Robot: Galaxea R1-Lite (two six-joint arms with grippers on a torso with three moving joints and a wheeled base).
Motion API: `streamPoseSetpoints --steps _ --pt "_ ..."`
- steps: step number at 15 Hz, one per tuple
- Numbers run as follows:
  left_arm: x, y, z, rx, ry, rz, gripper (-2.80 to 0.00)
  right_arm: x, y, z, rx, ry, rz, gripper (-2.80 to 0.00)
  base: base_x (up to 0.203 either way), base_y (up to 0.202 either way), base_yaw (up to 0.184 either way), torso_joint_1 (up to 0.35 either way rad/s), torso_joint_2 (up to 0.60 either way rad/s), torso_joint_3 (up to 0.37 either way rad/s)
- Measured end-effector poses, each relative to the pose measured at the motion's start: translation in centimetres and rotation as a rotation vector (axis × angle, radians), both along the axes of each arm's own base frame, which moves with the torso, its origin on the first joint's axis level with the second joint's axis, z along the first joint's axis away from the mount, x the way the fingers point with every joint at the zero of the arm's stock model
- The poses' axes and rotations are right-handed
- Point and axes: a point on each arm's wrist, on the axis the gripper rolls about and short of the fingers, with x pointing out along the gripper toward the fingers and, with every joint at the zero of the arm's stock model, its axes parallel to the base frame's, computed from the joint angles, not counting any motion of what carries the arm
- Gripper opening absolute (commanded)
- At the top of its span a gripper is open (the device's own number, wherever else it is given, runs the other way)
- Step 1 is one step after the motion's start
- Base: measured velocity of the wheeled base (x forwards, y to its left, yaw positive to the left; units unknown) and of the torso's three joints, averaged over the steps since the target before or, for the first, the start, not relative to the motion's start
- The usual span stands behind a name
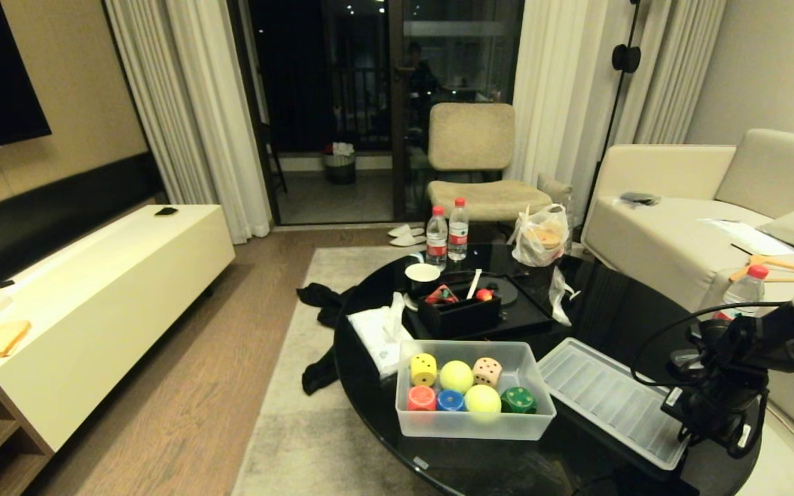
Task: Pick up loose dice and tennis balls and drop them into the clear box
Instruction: Close the lid
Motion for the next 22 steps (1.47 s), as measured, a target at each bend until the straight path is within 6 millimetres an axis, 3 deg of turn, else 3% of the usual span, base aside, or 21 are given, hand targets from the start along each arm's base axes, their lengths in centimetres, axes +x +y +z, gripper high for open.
streamPoseSetpoints --steps 5,22 --pt "0.0 0.0 0.0 0.0 0.0 0.0 -2.8 -0.3 -0.5 0.9 0.035 -0.035 -0.033 -2.8 0.0 0.0 0.0 0.0 0.0 0.0" --pt "0.0 0.0 0.0 0.0 0.0 0.0 -2.8 -5.7 -3.6 10.6 0.054 -0.253 -0.11 -2.8 0.0 0.0 0.0 0.0 0.0 0.0"
